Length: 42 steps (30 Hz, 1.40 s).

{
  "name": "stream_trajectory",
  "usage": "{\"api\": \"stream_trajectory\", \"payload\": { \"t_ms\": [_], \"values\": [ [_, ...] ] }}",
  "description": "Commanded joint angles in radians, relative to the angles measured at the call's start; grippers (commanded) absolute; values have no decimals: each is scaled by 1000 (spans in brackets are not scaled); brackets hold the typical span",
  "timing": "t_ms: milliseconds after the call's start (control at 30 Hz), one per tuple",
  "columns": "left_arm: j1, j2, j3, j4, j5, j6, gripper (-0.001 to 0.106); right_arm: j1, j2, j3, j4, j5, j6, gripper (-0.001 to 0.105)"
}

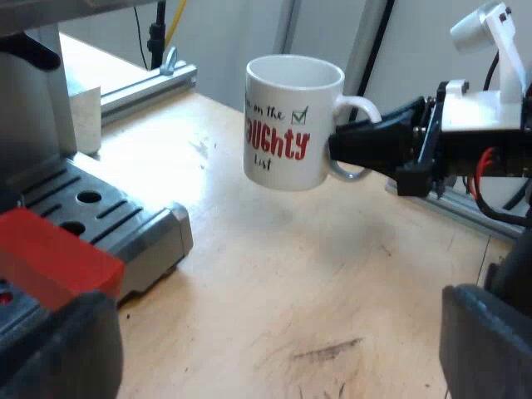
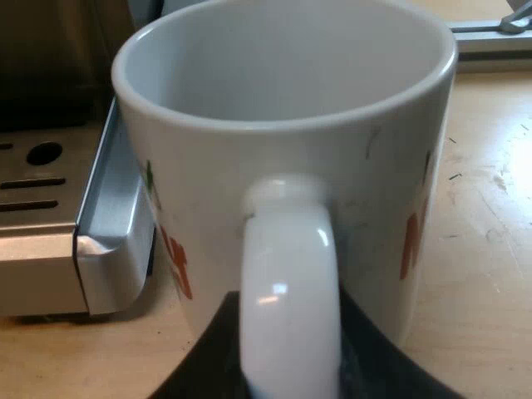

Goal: Remove mug from coffee machine

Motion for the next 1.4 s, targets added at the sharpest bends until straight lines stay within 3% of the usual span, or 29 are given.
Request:
{"api": "stream_trajectory", "payload": {
  "t_ms": [33,167,233,400,600,800,967,1067,1400],
  "values": [
    [-2,-3,-1,7,-18,0,79,-26,-10,4,-57,21,-17,0],
    [-2,-3,9,12,-25,0,79,-76,-10,19,-81,-27,-79,0],
    [-2,0,21,10,-97,0,79,-124,-10,38,-123,-74,-108,0],
    [-2,4,21,10,-138,23,79,-197,-5,77,-241,-160,-157,0],
    [-2,4,24,10,-143,23,79,-261,50,85,-301,-249,-251,0],
    [-2,4,32,10,-143,23,79,-287,187,85,-465,-260,-307,0],
    [-2,4,32,10,-143,23,79,-287,292,85,-589,-260,-313,0],
    [-2,4,32,10,-143,23,79,-287,466,85,-789,-256,-313,0],
    [-2,4,32,10,-128,23,79,-361,738,85,-1134,-254,-313,0]
  ]
}}
